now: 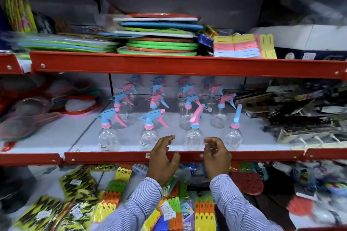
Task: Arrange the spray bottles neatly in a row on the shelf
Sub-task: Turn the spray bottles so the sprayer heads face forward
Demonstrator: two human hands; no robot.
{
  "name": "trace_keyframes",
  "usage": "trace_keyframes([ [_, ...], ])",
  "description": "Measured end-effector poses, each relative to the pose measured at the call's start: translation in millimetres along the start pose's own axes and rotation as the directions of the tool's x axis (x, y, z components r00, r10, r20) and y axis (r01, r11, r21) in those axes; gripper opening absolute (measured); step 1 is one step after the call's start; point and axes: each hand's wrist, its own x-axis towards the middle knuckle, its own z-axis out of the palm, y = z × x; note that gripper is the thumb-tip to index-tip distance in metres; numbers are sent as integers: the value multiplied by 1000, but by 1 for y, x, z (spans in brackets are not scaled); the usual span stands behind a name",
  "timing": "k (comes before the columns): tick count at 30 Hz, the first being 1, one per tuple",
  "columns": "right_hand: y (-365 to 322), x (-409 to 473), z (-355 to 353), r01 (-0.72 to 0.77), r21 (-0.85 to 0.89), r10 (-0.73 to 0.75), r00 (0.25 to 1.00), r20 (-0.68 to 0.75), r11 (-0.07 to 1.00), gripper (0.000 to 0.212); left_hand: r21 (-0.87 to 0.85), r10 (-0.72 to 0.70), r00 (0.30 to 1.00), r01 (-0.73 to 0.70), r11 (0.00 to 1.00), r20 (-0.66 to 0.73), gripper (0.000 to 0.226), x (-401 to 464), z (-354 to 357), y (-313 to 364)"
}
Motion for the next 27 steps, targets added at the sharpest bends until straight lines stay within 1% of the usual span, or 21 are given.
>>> trace_keyframes([
  [2,7,13,-6,-26,23,24,998,63,999,29,4,-39,999,39,999,9,51,2,14,7],
  [4,14,27,-9,-79,17,74,972,224,997,39,3,-82,997,82,997,6,53,3,29,15],
  [7,21,46,-5,-155,1,135,870,475,988,57,25,-132,991,132,991,11,55,4,48,27],
  [9,23,58,-3,-120,-64,135,811,570,991,64,38,-164,986,164,986,-12,54,5,56,33],
  [11,23,62,-3,-70,-146,147,768,623,987,66,75,-192,981,193,978,-18,52,3,62,36],
  [14,25,61,-6,-44,-150,132,752,646,988,60,103,-225,974,224,969,-4,53,1,67,40],
  [17,23,62,-9,-49,-108,106,777,621,993,53,111,-255,967,253,961,3,56,7,67,42],
  [22,21,56,-17,-72,-84,106,818,565,994,42,126,-299,954,293,948,34,60,11,66,42],
  [27,16,53,-20,-32,-107,87,825,559,994,51,151,-315,947,304,941,57,62,13,64,39],
])
